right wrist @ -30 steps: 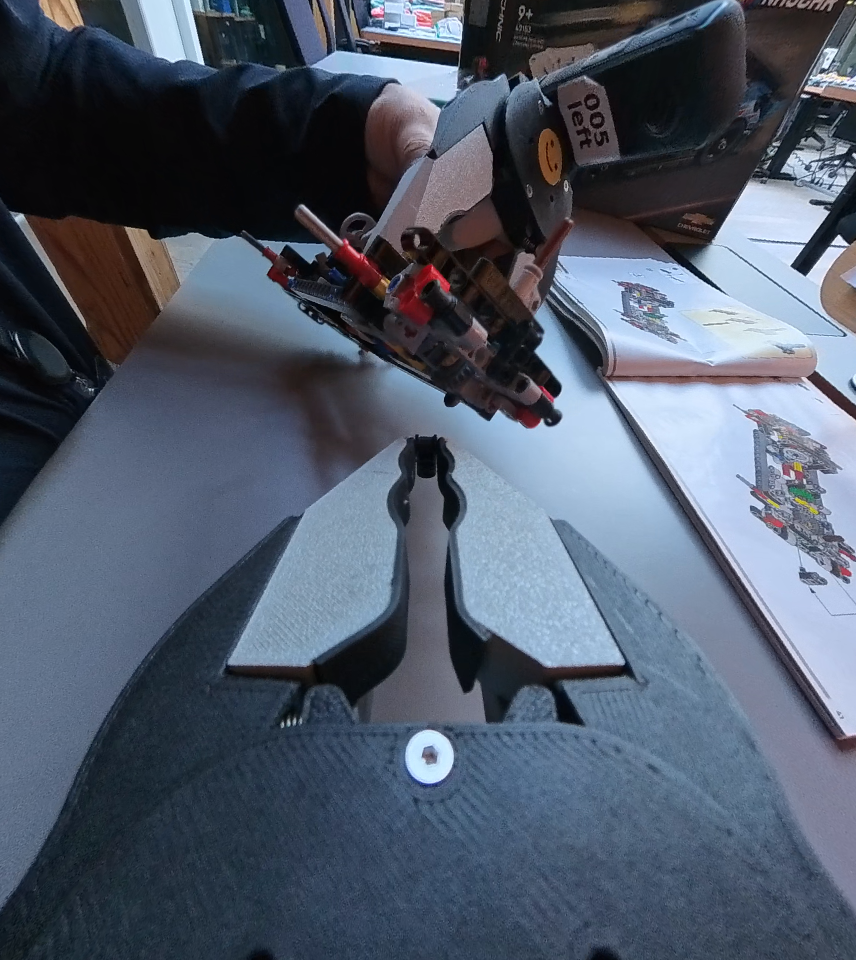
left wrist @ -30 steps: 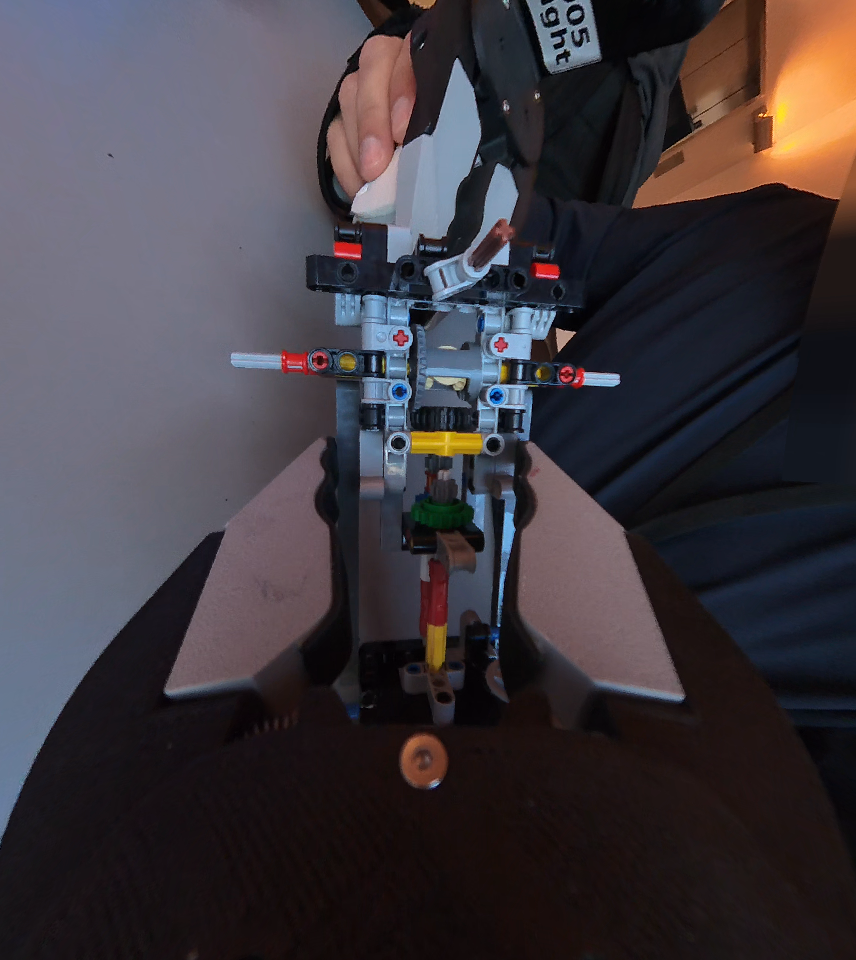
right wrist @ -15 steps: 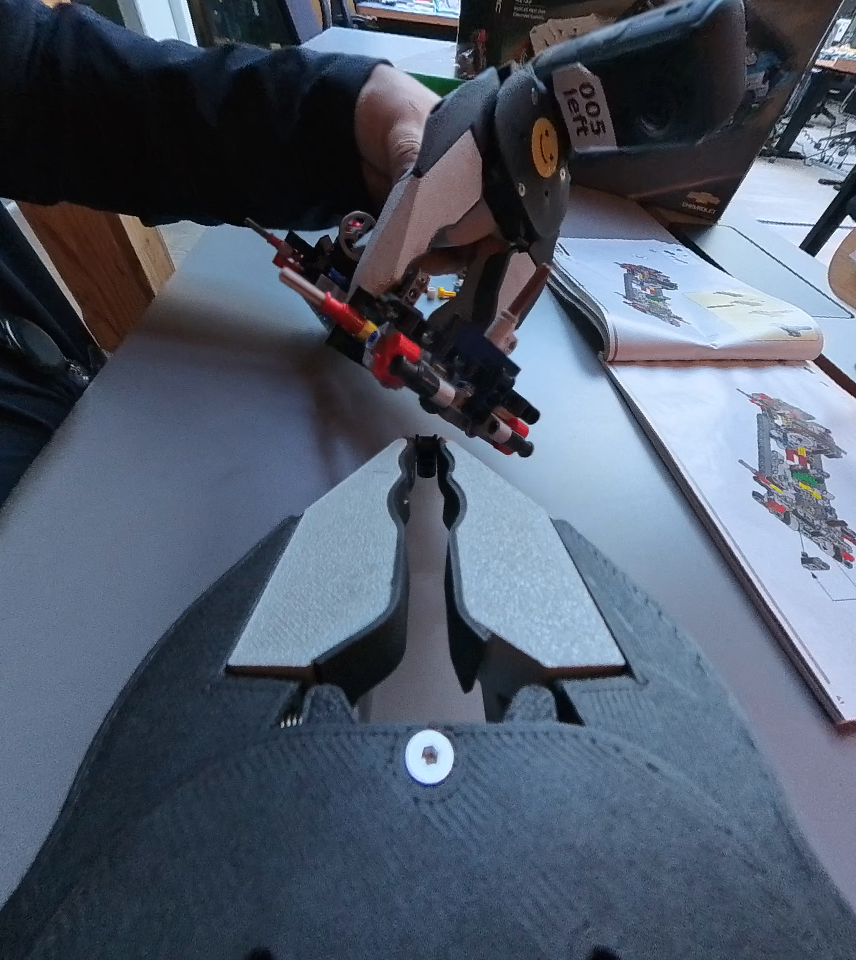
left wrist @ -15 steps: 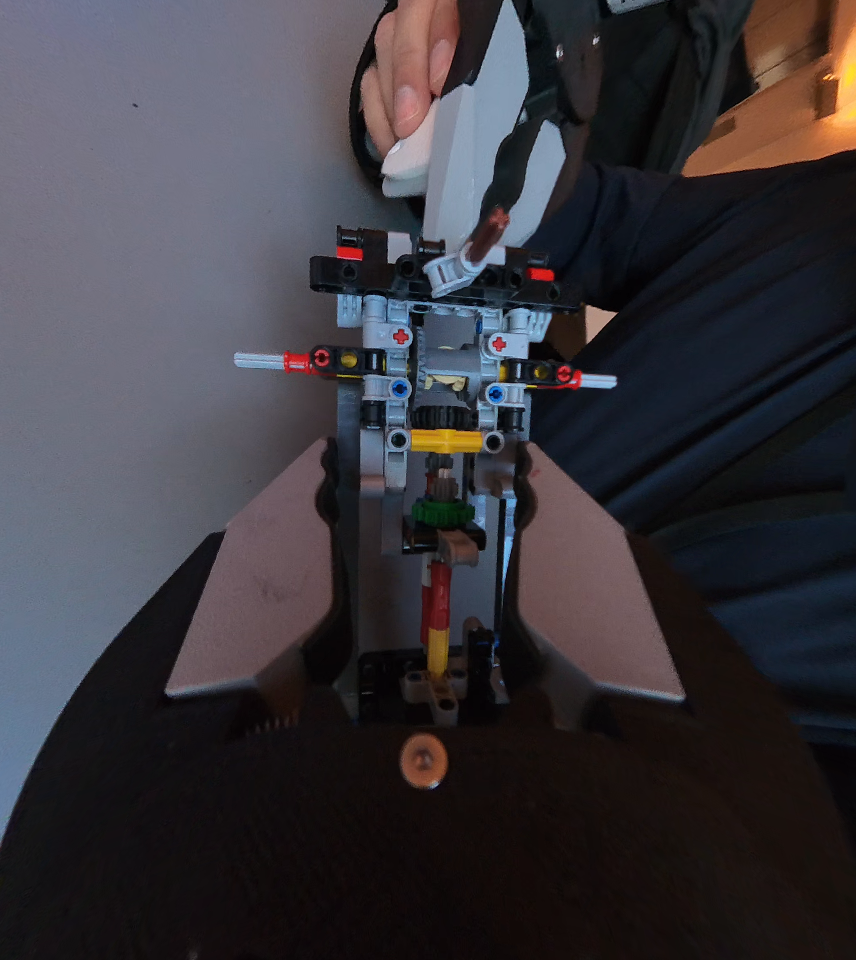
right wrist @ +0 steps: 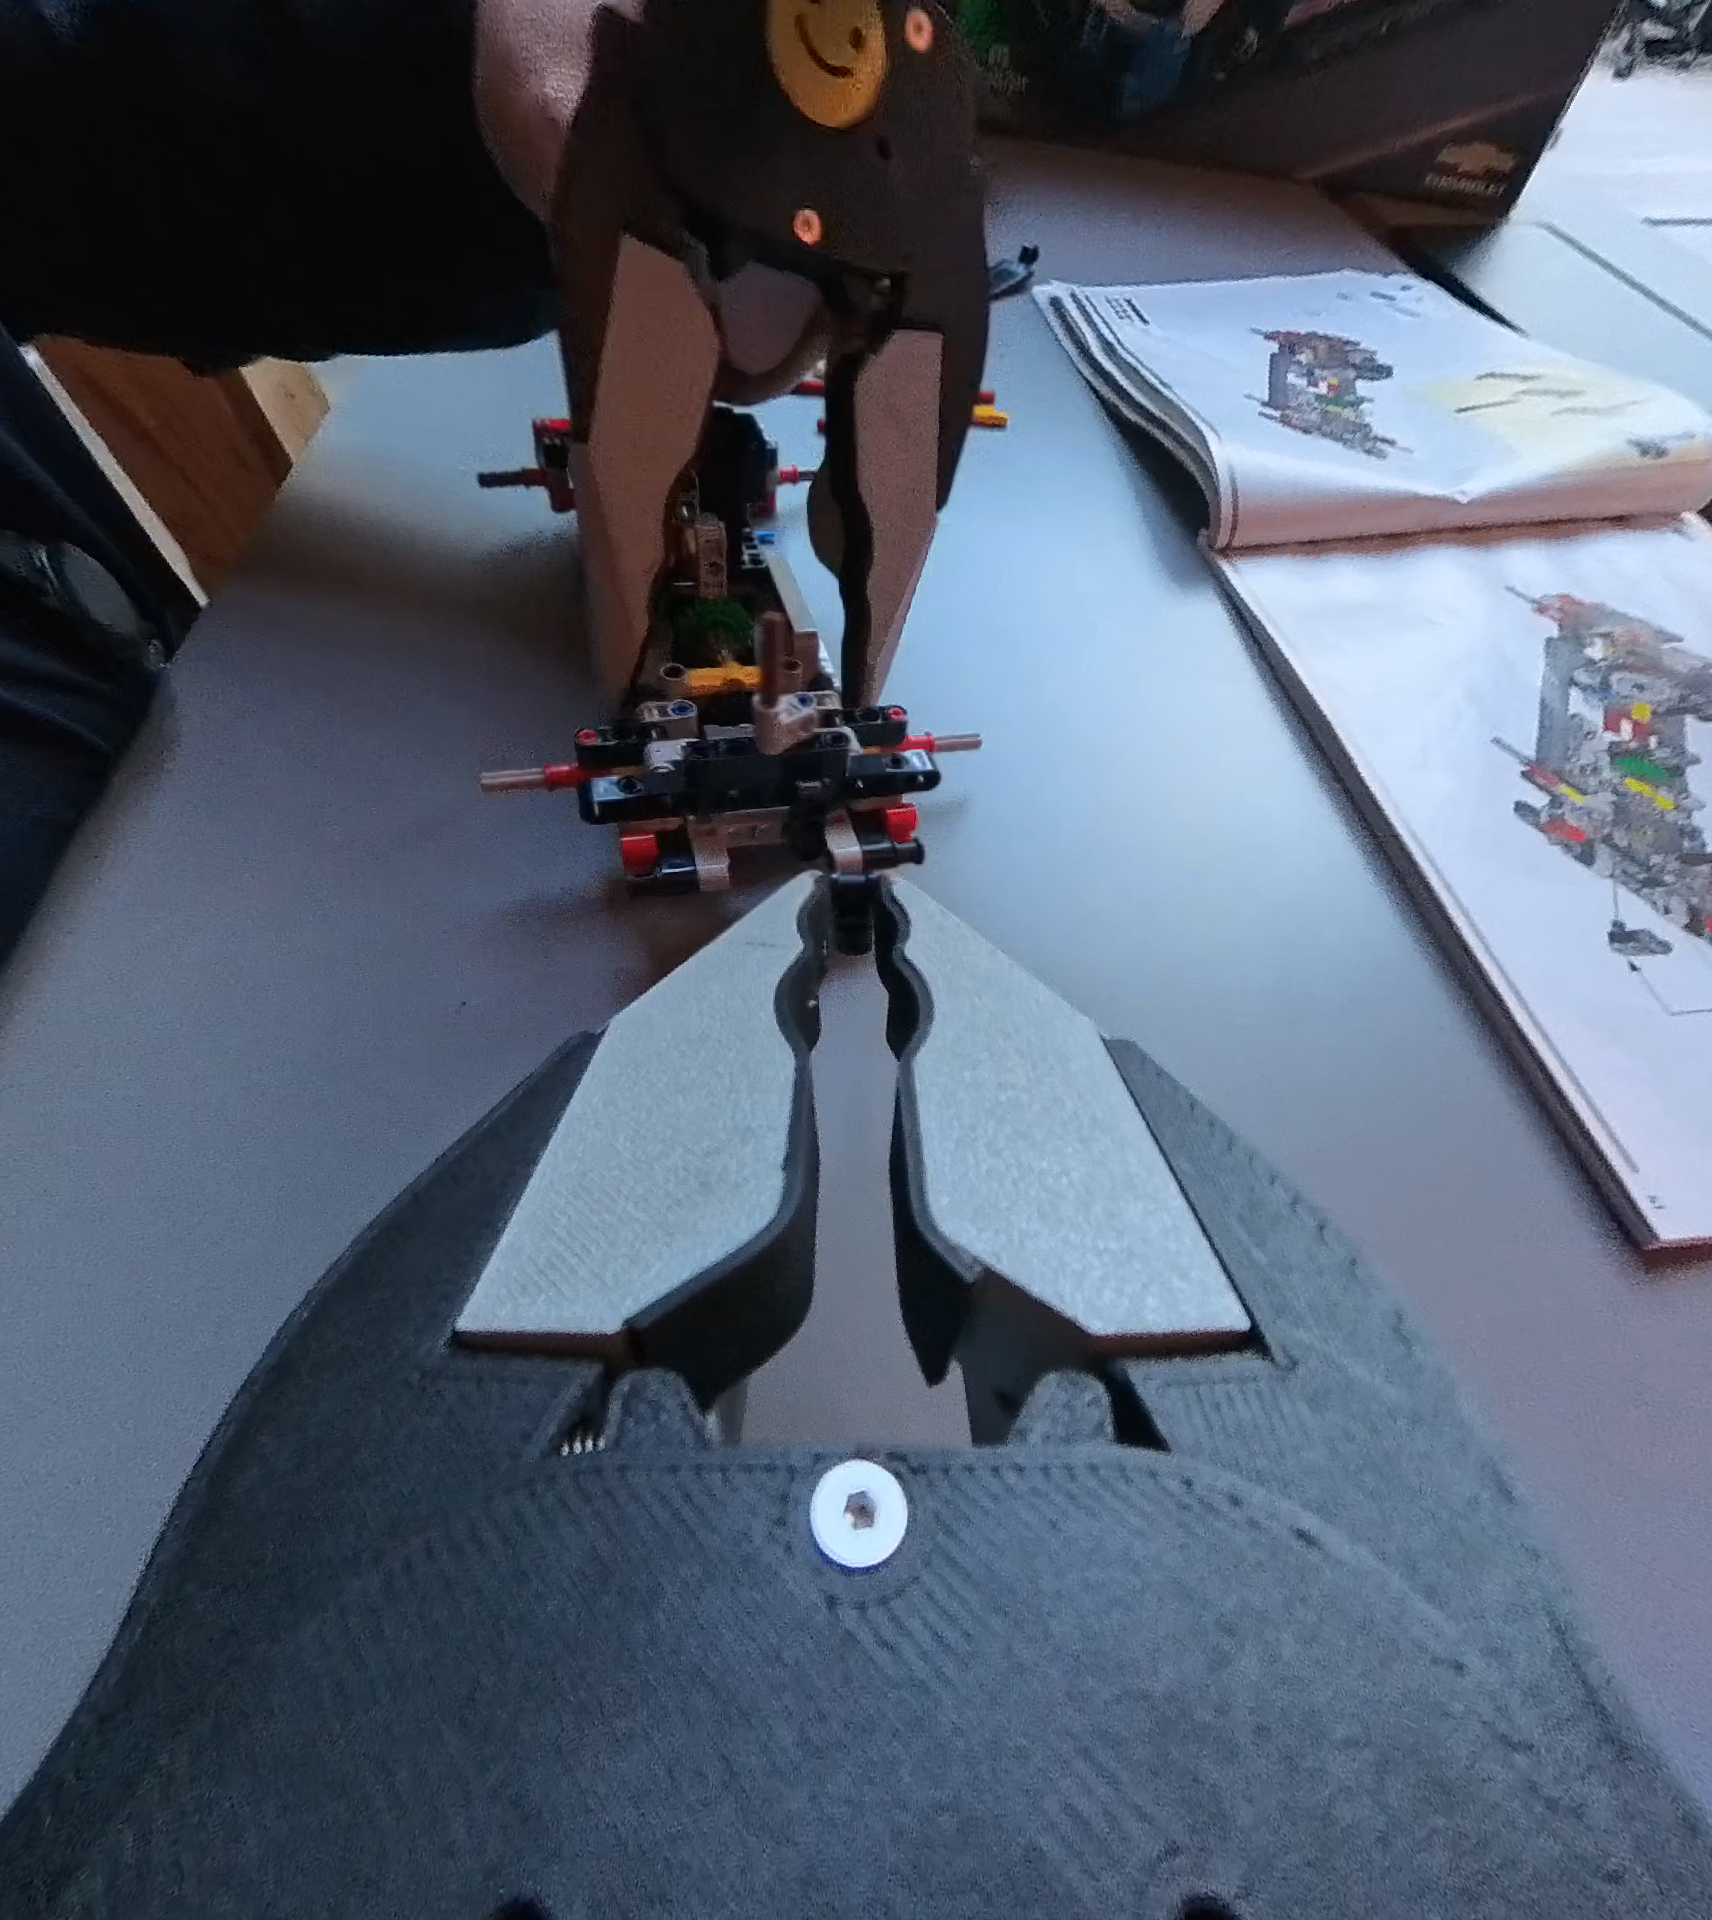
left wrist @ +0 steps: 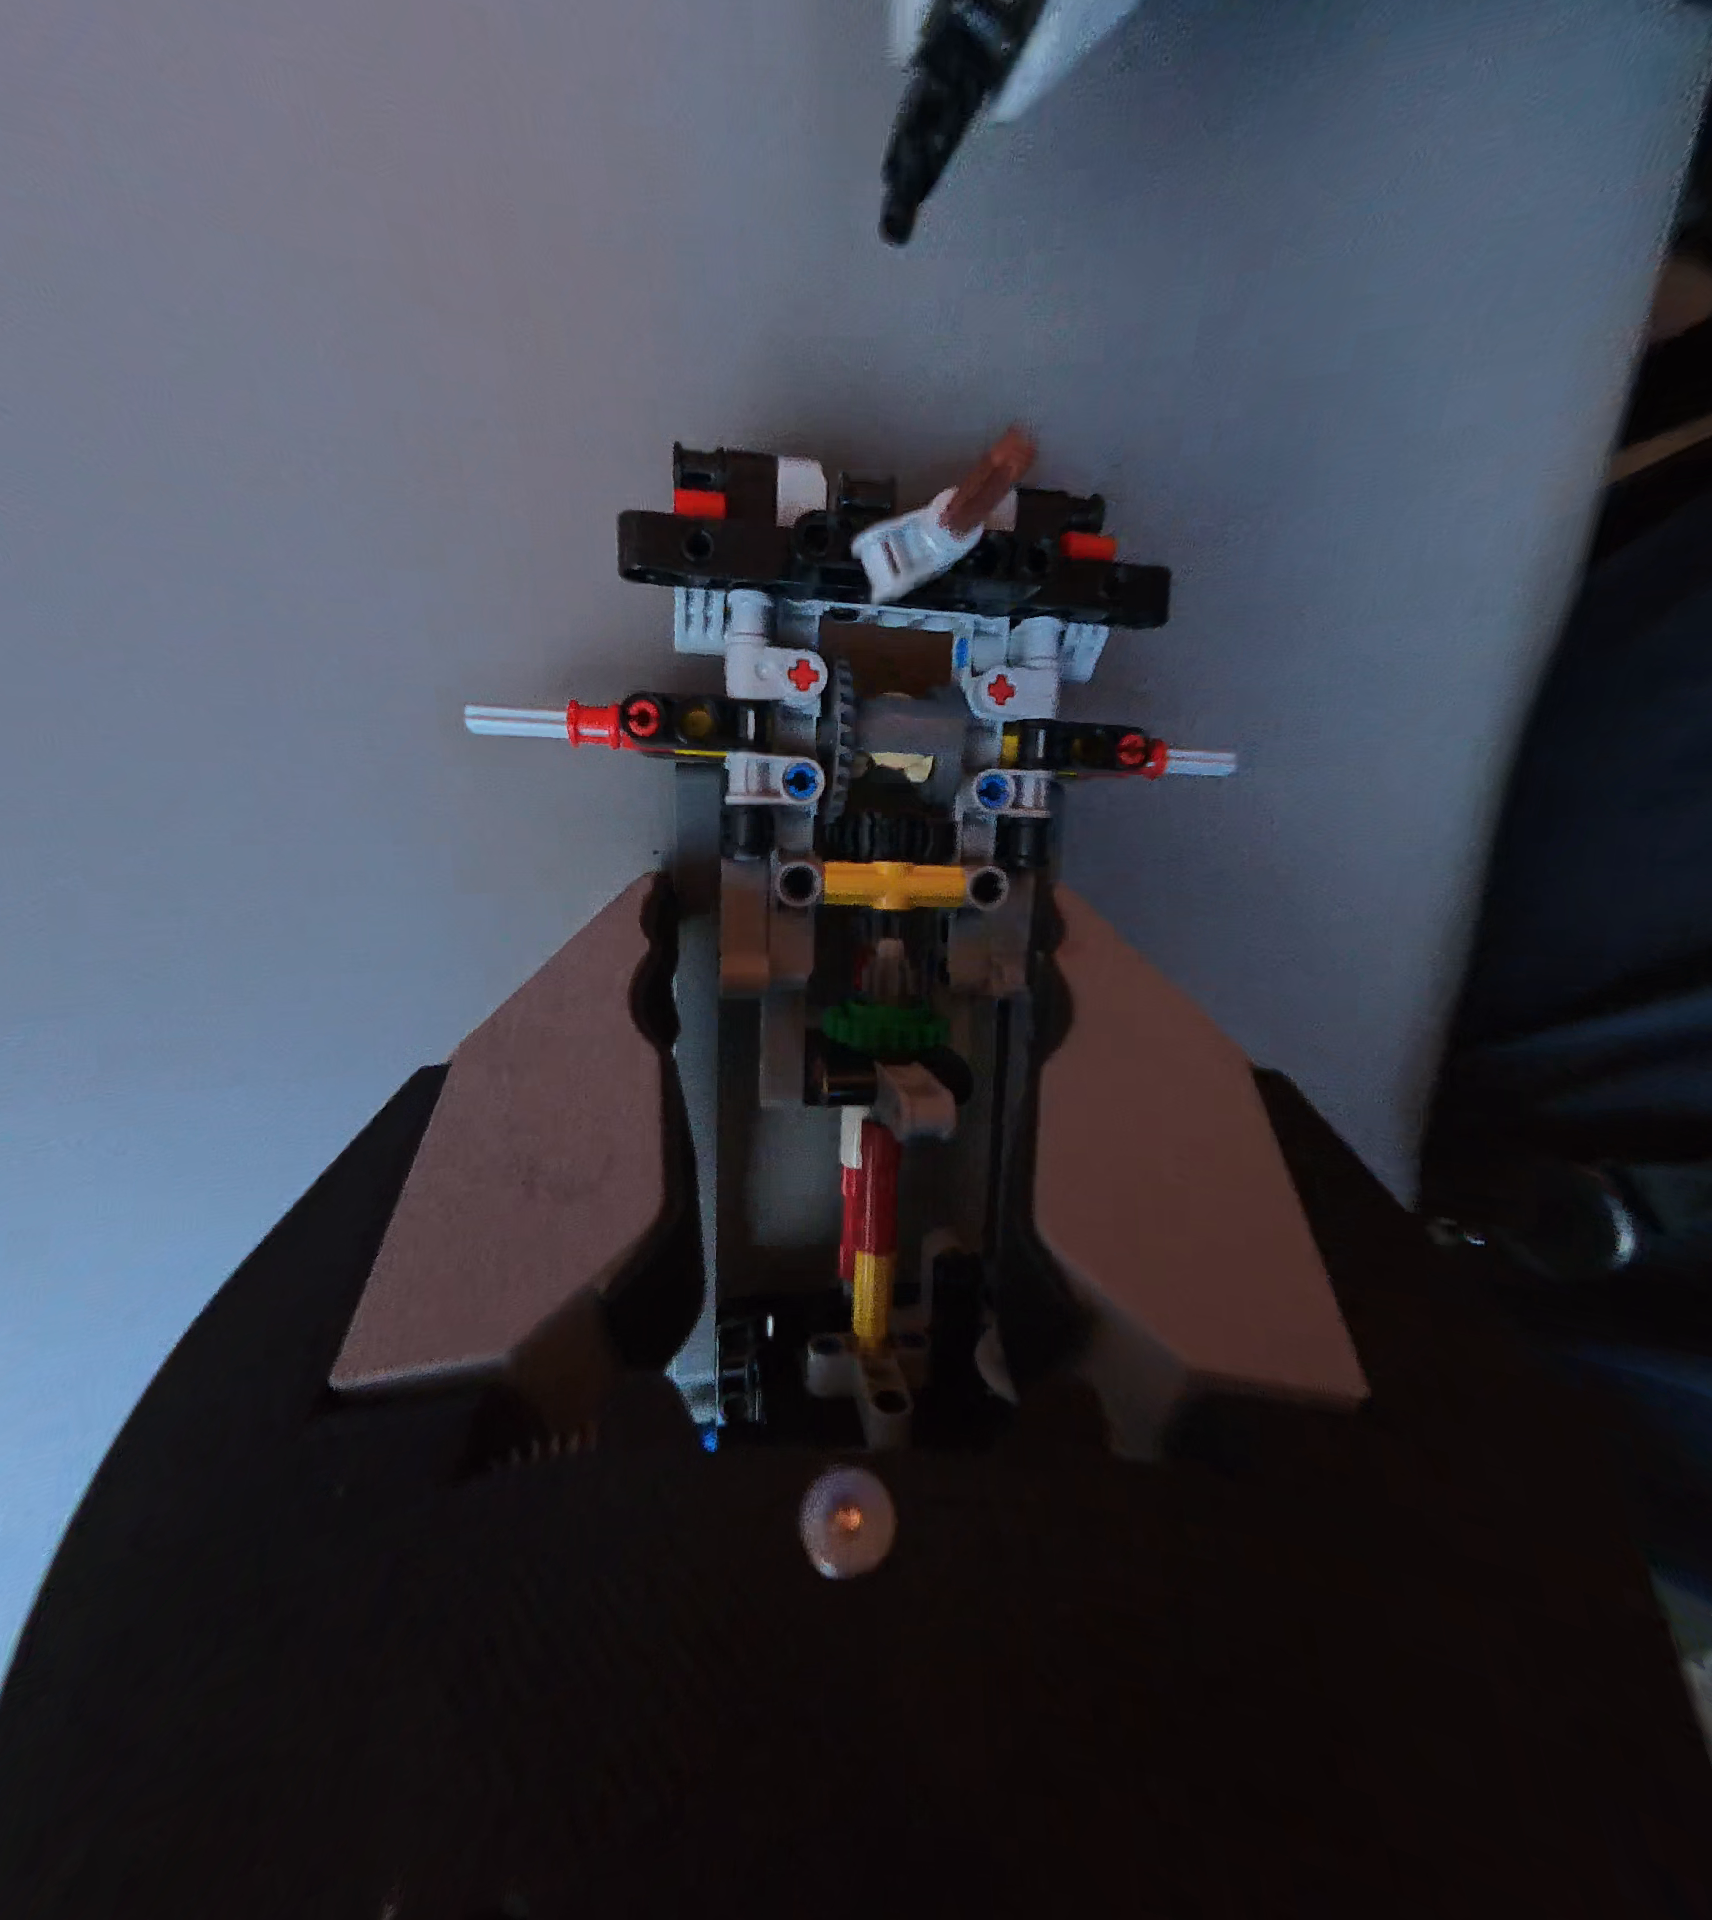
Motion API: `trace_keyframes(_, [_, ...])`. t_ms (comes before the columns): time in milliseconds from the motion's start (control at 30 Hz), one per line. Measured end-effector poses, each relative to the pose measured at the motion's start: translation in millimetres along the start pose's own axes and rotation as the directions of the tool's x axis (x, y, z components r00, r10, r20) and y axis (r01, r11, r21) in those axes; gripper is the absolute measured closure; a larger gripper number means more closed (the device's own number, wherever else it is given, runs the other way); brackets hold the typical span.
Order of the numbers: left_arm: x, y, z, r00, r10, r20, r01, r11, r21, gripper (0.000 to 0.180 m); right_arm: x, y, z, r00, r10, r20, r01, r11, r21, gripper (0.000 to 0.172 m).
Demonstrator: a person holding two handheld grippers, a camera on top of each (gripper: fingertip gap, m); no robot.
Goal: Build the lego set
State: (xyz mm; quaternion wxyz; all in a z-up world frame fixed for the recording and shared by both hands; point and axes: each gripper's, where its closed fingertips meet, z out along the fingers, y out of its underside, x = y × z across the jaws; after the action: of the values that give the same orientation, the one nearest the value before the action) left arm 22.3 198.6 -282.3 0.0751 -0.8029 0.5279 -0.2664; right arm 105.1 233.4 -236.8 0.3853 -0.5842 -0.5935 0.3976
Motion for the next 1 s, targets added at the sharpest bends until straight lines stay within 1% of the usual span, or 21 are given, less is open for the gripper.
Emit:
trace_keyframes(167, [1.9, 5.5, 5.5, 0.986, 0.12, 0.113, -0.111, 0.99, -0.086, 0.114, -3.0, 2.9, 1.4, 0.998, 0.037, 0.043, -0.036, 0.999, -0.01, 0.167])
trace_keyframes(300, [1.6, 6.0, 7.4, 0.976, 0.148, 0.162, -0.135, 0.987, -0.087, 0.113, -5.0, 5.7, 4.2, 0.999, 0.028, 0.046, -0.026, 0.999, -0.029, 0.167])
trace_keyframes(500, [10.1, 6.1, 7.5, 0.982, 0.115, 0.15, -0.115, 0.993, -0.014, 0.114, -4.8, 5.3, 4.5, 0.999, 0.027, 0.042, -0.026, 0.999, -0.026, 0.167])
trace_keyframes(633, [12.3, 6.7, 4.7, 0.98, 0.105, 0.169, -0.109, 0.994, 0.016, 0.115, -4.4, 5.7, 4.8, 0.999, 0.025, 0.039, -0.024, 0.999, -0.029, 0.167])
trace_keyframes(833, [28.1, -9.0, -16.6, 0.986, 0.092, 0.138, -0.117, 0.977, 0.18, 0.119, -8.1, 7.0, 6.6, 0.999, -0.001, 0.05, 0.003, 0.999, -0.04, 0.167])
trace_keyframes(900, [27.1, -10.3, -24.0, 0.984, 0.089, 0.155, -0.122, 0.968, 0.22, 0.122, -8.4, 8.0, 7.2, 0.999, -0.002, 0.052, 0.004, 0.999, -0.048, 0.167])
trace_keyframes(1000, [20.3, -7.1, -31.1, 0.976, 0.093, 0.197, -0.144, 0.955, 0.26, 0.131, -4.7, 5.1, 4.8, 0.999, 0.013, 0.036, -0.012, 1.0, -0.023, 0.167])
